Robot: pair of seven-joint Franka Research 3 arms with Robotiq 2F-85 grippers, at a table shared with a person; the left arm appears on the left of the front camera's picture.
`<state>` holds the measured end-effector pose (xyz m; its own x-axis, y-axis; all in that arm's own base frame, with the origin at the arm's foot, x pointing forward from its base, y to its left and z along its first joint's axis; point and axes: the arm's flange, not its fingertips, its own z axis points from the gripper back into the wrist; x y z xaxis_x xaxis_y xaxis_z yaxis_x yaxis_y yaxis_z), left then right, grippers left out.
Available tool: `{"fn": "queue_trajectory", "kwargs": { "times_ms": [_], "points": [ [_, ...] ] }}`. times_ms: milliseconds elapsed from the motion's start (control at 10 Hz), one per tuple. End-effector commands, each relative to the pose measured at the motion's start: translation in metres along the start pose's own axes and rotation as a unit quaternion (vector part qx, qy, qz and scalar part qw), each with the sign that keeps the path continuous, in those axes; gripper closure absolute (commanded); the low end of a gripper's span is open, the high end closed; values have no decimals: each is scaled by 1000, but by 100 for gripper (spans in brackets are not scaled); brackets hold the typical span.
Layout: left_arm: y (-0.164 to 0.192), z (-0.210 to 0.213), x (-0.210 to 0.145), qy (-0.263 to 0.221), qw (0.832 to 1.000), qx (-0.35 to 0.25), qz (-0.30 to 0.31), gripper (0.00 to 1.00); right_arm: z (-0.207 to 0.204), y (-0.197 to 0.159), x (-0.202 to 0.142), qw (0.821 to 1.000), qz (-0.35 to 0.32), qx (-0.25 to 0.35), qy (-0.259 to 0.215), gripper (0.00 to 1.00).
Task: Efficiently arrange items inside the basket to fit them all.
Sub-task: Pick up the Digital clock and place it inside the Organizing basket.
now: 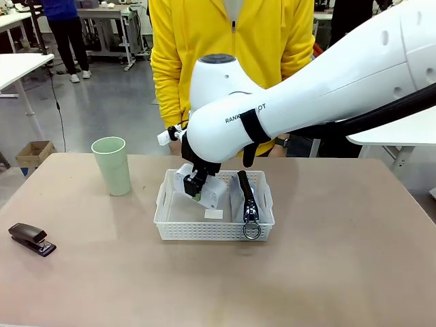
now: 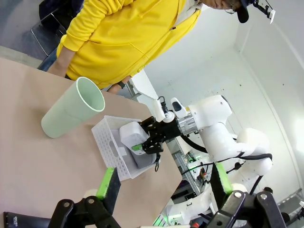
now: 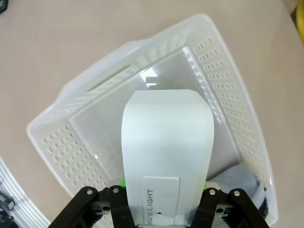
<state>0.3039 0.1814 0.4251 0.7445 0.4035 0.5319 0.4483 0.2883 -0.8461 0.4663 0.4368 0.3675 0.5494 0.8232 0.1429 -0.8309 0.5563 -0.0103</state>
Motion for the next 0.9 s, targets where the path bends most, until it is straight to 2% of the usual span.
{"fn": "queue_trajectory", "kwargs": {
  "times_ms": [0, 400, 700, 800],
  "points": [
    [-1, 0, -1, -2, 1000, -7, -11, 0, -9, 0, -2, 1000, -3, 7, 1, 48],
    [-1, 0, -1, -2, 1000, -7, -11, 0, -41, 2, -11, 1000, 12, 16, 15, 48],
    [-1, 0, -1, -2, 1000, -7, -11, 0, -53, 3, -9, 1000, 21, -1, 11, 48],
    [-1, 0, -1, -2, 1000, -7, -11, 0, -54, 3, -9, 1000, 24, -4, 1, 19]
  ]
}}
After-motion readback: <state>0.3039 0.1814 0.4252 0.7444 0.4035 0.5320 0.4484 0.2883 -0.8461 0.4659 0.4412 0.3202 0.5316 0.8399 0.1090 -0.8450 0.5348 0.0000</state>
